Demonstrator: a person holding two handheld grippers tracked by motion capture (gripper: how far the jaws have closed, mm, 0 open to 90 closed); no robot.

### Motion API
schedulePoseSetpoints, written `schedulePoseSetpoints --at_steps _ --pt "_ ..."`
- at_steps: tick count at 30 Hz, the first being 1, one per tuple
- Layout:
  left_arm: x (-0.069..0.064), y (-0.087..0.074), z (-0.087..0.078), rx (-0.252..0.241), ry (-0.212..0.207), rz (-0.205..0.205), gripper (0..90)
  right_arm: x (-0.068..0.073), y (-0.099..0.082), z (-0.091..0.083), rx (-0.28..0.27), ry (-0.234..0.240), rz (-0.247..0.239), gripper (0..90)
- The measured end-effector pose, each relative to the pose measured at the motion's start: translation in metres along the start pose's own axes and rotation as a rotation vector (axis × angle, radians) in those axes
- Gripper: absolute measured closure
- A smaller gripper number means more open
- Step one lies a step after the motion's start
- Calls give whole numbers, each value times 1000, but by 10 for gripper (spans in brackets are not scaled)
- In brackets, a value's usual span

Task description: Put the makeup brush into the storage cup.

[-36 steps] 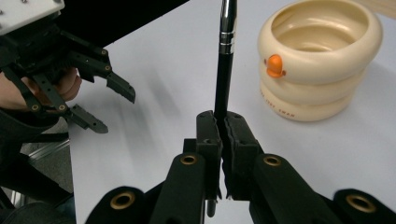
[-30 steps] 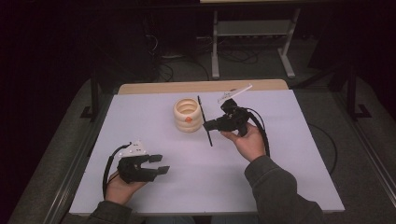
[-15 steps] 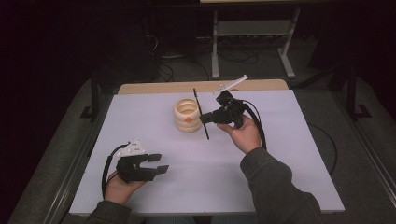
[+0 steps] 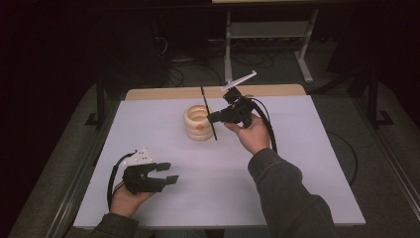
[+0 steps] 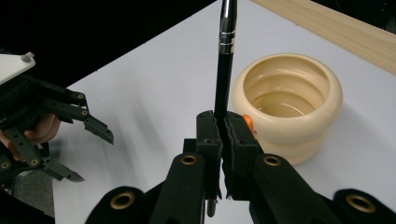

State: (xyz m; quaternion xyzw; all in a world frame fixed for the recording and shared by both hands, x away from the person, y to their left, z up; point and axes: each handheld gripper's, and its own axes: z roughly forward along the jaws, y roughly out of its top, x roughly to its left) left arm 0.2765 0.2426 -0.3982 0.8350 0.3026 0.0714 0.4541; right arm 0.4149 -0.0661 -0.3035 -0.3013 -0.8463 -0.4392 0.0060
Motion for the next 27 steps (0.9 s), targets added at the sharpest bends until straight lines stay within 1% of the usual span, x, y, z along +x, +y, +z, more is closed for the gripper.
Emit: schedulePoseSetpoints --at_steps 3,7,8,9,11,12,13,15,21,22,23,27 --pt "1 0 0 -8 0 0 412 -1 4 0 4 -2 4 850" --pt "0 0 1 -12 -9 -18 420 -4 10 1 -4 -12 3 850" --pt "1 1 1 1 -7 -5 420 -5 12 0 -4 -13 6 850" --pt "2 0 1 -4 -9 -10 419 -5 13 0 -8 -10 10 850" --pt "2 0 2 -1 -8 -11 418 -6 16 1 -10 -16 8 850" --pt "2 0 2 -2 -8 -11 417 -6 18 2 -15 -8 16 850" --pt "1 0 2 0 -8 -11 417 -7 19 3 -15 -9 15 850" --pt "1 1 2 -3 -15 -15 416 -7 22 5 -16 -9 18 850" --pt "2 3 1 0 -19 -1 412 -10 33 11 -18 -21 13 850" --pt "1 3 1 3 -20 -11 412 -10 35 12 -19 -23 15 850" --pt "2 3 1 3 -20 -6 411 -10 37 12 -21 -26 18 850" --pt "2 3 1 0 -21 -9 410 -12 44 12 -34 -28 27 850"
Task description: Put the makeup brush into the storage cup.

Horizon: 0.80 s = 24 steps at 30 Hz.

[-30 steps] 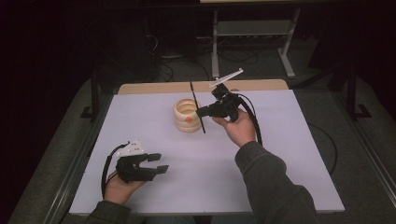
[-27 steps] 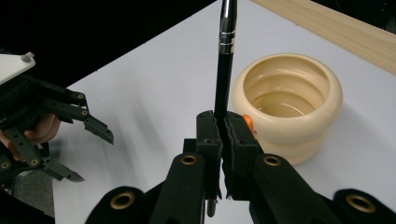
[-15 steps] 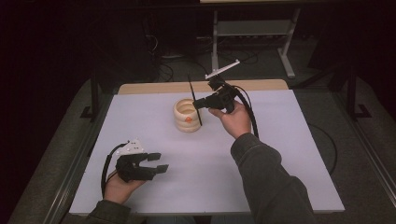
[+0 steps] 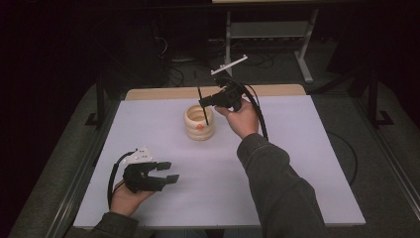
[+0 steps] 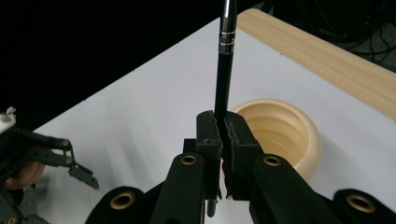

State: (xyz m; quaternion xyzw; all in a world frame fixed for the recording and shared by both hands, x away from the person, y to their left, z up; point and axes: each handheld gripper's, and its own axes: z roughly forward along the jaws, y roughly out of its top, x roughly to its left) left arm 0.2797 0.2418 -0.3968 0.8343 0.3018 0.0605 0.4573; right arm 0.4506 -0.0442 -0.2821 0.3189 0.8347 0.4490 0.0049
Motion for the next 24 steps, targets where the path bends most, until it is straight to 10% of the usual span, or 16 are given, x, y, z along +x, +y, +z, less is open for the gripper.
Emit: schedulePoseSetpoints --at_steps 24 --pt "1 0 1 -11 -1 -10 398 -12 45 16 -29 -61 16 850"
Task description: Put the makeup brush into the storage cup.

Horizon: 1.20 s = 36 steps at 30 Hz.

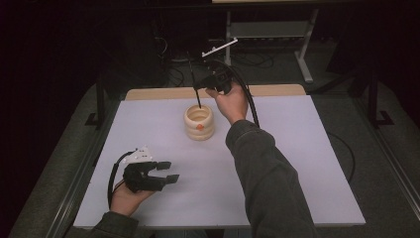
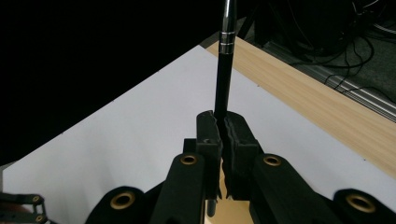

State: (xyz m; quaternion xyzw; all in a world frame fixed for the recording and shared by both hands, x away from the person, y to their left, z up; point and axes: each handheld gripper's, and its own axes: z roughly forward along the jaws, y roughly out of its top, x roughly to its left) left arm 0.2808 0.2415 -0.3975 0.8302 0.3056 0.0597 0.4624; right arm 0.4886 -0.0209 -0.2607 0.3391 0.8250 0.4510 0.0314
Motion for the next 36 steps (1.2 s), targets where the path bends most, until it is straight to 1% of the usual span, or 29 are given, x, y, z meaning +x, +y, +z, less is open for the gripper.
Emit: schedulePoseSetpoints --at_steps 3,6,7,9,10,13,14,15,16,17,18,19,21,22,24,25,26,27,28,29,30,32,34,36 --pt "0 0 0 0 -2 -3 397 -3 0 5 -3 -2 -4 850" --pt "1 0 0 0 -2 -1 396 -5 -2 12 3 -7 14 850" --pt "0 0 0 -1 0 -1 395 -7 -3 14 4 -5 9 850" --pt "1 0 0 3 1 -6 393 -8 -5 18 14 -10 26 850" --pt "1 0 0 6 2 -4 391 -10 -6 22 13 -24 16 850" --pt "1 0 -1 10 3 0 391 -10 -6 25 10 -22 21 850" --pt "1 0 -1 10 4 -2 390 -11 -7 27 11 -31 16 850" --pt "1 0 -1 10 4 -2 390 -11 -7 27 12 -29 27 850" --pt "1 0 0 2 2 -11 390 -11 -7 27 12 -29 27 850" --pt "1 0 0 6 1 -2 391 -12 -9 29 9 -31 21 850" --pt "1 0 -1 8 2 -1 391 -12 -10 29 8 -33 32 850" --pt "1 0 -1 8 2 -1 391 -12 -10 29 8 -33 32 850" --pt "2 0 -2 18 5 14 390 -13 -12 32 7 -37 22 850" --pt "2 0 -2 18 5 15 391 -13 -12 33 6 -38 18 850" --pt "2 0 -1 14 4 11 389 -12 -12 34 2 -38 20 850" --pt "1 0 -1 9 4 3 389 -12 -12 34 5 -46 12 850" --pt "2 0 0 15 6 10 386 -13 -13 36 6 -47 20 850" --pt "2 0 0 16 5 11 386 -13 -13 36 6 -47 20 850" --pt "1 0 0 18 3 9 385 -12 -13 36 10 -47 30 850" --pt "1 0 0 17 4 9 384 -13 -14 38 7 -49 15 850" --pt "1 0 0 18 4 8 384 -14 -15 40 15 -57 11 850" --pt "1 0 1 18 3 7 384 -14 -17 41 7 -56 14 850" --pt "0 0 1 14 3 2 384 -16 -20 43 10 -56 32 850" --pt "0 0 1 14 2 2 383 -17 -22 44 8 -57 23 850"
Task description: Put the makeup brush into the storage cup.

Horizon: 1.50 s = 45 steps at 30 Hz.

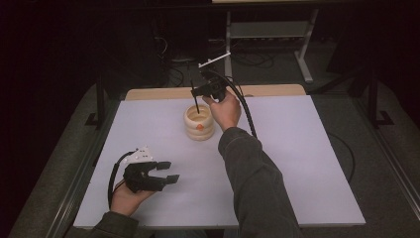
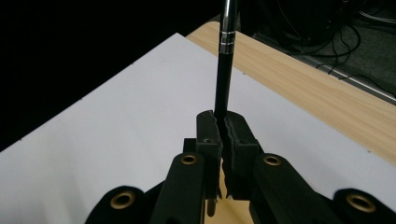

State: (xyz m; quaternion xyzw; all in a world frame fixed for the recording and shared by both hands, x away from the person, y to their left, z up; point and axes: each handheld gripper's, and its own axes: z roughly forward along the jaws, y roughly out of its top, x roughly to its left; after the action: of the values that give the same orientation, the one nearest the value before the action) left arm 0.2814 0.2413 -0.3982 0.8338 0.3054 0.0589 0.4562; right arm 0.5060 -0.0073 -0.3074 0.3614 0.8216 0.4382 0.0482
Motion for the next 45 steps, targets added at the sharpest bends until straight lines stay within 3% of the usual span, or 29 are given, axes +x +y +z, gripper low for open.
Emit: schedulePoseSetpoints --at_steps 10,18,27,28,45 --pt "0 -1 1 10 2 -7 382 -3 -10 6 7 9 26 850" --pt "1 0 2 10 2 8 381 -5 -17 10 11 6 14 849" --pt "1 0 1 10 1 1 381 -7 -23 11 4 6 11 850" --pt "0 -1 1 7 -2 -5 381 -6 -23 11 7 12 30 850" --pt "2 -1 1 9 1 -5 379 -6 -33 19 19 9 11 849"
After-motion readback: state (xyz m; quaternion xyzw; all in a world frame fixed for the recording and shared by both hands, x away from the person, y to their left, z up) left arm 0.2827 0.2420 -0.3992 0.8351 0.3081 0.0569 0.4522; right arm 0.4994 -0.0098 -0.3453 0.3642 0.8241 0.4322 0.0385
